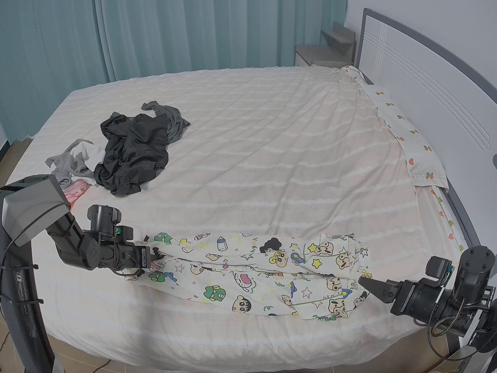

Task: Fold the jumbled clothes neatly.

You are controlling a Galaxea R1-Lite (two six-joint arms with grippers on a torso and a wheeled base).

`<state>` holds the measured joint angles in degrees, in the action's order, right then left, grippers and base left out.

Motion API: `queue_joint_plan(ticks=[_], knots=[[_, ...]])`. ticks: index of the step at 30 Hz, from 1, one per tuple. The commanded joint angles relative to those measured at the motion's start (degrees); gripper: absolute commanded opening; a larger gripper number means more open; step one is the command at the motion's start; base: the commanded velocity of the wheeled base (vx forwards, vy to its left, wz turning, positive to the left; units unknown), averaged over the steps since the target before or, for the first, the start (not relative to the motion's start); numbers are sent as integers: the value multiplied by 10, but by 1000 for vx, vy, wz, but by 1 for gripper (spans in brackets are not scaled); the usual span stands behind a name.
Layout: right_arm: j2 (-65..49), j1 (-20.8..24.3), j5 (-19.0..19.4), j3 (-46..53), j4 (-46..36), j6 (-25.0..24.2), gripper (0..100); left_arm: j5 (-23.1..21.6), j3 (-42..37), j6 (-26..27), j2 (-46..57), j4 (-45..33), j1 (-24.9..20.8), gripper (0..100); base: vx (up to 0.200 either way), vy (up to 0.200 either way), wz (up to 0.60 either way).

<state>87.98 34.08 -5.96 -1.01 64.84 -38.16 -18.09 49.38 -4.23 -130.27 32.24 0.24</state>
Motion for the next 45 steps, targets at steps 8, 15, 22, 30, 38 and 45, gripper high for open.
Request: queue_joint_plan(ticks=[8, 15, 22, 30, 38, 45], knots=[[-4, -1, -1, 10, 0, 0, 100, -6, -10, -2, 38, -5, 21, 0, 0, 0, 0], [-11, -1, 0, 10, 0, 0, 100, -6, -18, 2, 57, -6, 58, 0, 0, 0, 0], [-11, -1, 0, 10, 0, 1, 100, -7, -19, 3, 59, -6, 87, 0, 0, 0, 0], [-11, -1, 0, 10, 0, 1, 100, -10, -13, 4, 73, -9, 127, 0, 0, 0, 0], [-11, -1, 0, 10, 1, 1, 100, -76, 26, 4, 115, -111, 187, 0, 0, 0, 0], [-14, -2, 0, 10, 1, 0, 100, -82, 71, 4, 121, -139, 258, 0, 0, 0, 0]])
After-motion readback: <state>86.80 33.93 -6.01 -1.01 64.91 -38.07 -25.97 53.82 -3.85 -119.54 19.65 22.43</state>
